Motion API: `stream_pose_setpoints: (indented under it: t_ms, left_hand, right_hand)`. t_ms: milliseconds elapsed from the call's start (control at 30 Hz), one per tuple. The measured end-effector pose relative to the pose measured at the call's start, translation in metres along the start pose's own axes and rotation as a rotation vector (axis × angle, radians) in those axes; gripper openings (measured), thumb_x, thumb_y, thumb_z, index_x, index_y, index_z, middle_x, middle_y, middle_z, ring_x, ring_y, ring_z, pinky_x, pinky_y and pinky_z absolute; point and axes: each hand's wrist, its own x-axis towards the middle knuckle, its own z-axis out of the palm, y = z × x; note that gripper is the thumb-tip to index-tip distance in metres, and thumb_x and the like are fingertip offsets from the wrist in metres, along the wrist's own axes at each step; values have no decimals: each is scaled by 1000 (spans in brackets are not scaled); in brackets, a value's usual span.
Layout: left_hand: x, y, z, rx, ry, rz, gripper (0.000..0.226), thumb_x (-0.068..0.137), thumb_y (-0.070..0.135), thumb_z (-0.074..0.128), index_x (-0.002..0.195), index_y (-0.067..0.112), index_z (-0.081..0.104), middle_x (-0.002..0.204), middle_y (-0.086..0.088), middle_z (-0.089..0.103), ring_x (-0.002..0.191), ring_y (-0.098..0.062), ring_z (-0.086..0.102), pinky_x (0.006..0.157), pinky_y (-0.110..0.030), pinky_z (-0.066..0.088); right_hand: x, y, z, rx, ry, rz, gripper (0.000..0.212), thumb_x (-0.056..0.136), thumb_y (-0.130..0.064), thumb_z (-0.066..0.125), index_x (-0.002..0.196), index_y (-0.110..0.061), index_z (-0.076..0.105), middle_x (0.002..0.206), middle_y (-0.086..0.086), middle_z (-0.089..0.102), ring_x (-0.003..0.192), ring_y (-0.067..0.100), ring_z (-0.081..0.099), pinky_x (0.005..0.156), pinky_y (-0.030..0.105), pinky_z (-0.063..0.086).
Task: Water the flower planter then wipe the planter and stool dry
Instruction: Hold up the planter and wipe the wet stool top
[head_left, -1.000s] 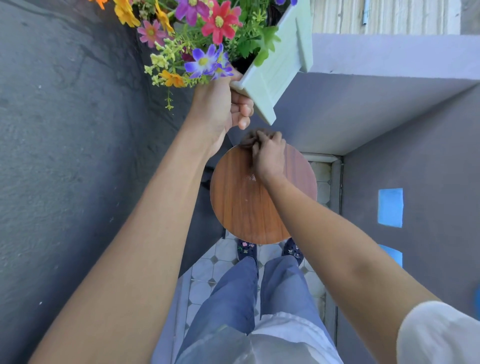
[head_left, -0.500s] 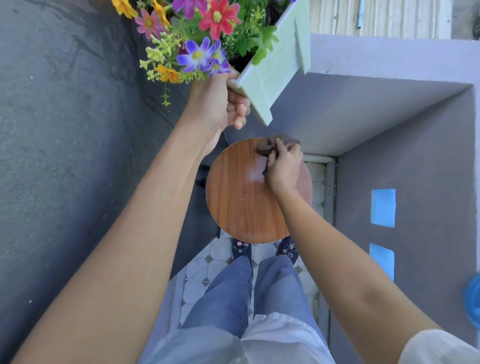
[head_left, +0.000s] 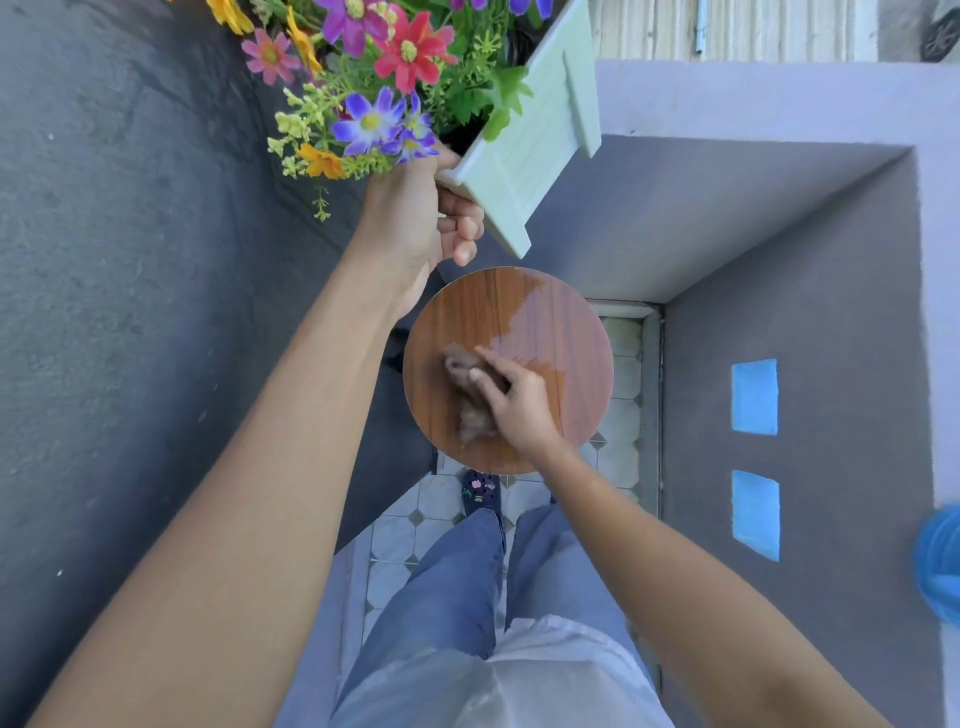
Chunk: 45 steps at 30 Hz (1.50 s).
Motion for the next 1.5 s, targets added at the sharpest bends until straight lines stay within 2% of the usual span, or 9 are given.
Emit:
stream_pose_setpoints:
  t_ms: [167, 333, 467, 600, 733, 933, 1067, 1300, 1500]
  left_hand:
    - [-3, -5, 0, -12, -2, -7, 25, 93, 5, 39, 74, 5, 55, 63, -13, 46, 45, -17, 42, 38, -24, 32]
    - [-7, -9, 1, -15, -10, -13, 25, 94, 6, 38, 77, 4, 55, 63, -13, 46, 45, -17, 42, 38, -24, 32]
    - [-8, -10, 2, -2, -6, -16, 26, 94, 6, 37, 76, 4, 55, 63, -13, 46, 45, -17, 41, 38, -23, 31]
    - [-8, -9, -1, 6, -23, -26, 26, 95, 7, 36, 77, 5, 54, 63, -13, 46, 44, -16, 42, 38, -23, 31]
    - [-7, -11, -6, 13, -34, -23, 26, 94, 6, 36, 76, 6, 54, 65, -12, 46, 43, -15, 42, 38, -24, 31]
    - [-12, -13, -6, 4, -45, -16, 25, 95, 7, 36, 76, 6, 53, 63, -12, 45, 43, -15, 42, 38, -23, 31]
    - [-16, -14, -2, 11, -48, -7, 26, 95, 7, 35, 77, 6, 53, 64, -12, 46, 44, -15, 42, 39, -23, 30]
    - [-21, -16, 3, 13, -45, -11, 22, 95, 8, 35, 86, 3, 55, 64, -12, 46, 44, -15, 43, 40, -24, 31]
    - [-21, -17, 3, 12, -41, -25, 20, 95, 9, 36, 92, 3, 55, 64, -12, 47, 43, -14, 43, 40, -23, 31]
  right_hand:
    - [40, 12, -58, -321, 407, -83, 37, 100, -29, 55, 135, -21, 60, 131, 8, 59, 122, 25, 51, 104, 42, 44]
    - [29, 33, -37, -632, 56, -340, 52, 94, -50, 59, 140, -26, 57, 134, 10, 52, 121, 30, 46, 97, 46, 43]
    - [17, 34, 14, -611, 173, -283, 42, 96, -33, 61, 135, -17, 61, 125, 15, 54, 109, 34, 48, 94, 47, 47]
    - [-27, 31, 66, -543, 56, -428, 37, 96, -22, 63, 131, -13, 63, 115, 16, 56, 95, 33, 49, 77, 46, 52]
    - [-54, 53, 45, -545, 7, -478, 36, 95, -18, 65, 130, -13, 64, 112, 15, 57, 92, 31, 51, 71, 41, 54]
    - [-16, 83, -59, -534, 339, -199, 35, 93, -8, 67, 128, -7, 67, 107, 19, 53, 98, 37, 53, 79, 41, 53]
    - [-9, 72, -47, -502, 422, -94, 36, 93, -6, 64, 128, -5, 66, 109, 20, 53, 101, 37, 52, 84, 40, 51]
    - [-78, 49, 47, -465, 168, -267, 35, 94, -9, 65, 129, -12, 65, 110, 12, 54, 96, 29, 50, 63, 36, 53]
    - [-98, 82, -7, -564, 13, -418, 37, 91, -9, 69, 128, -11, 65, 109, 13, 55, 91, 29, 50, 68, 37, 52]
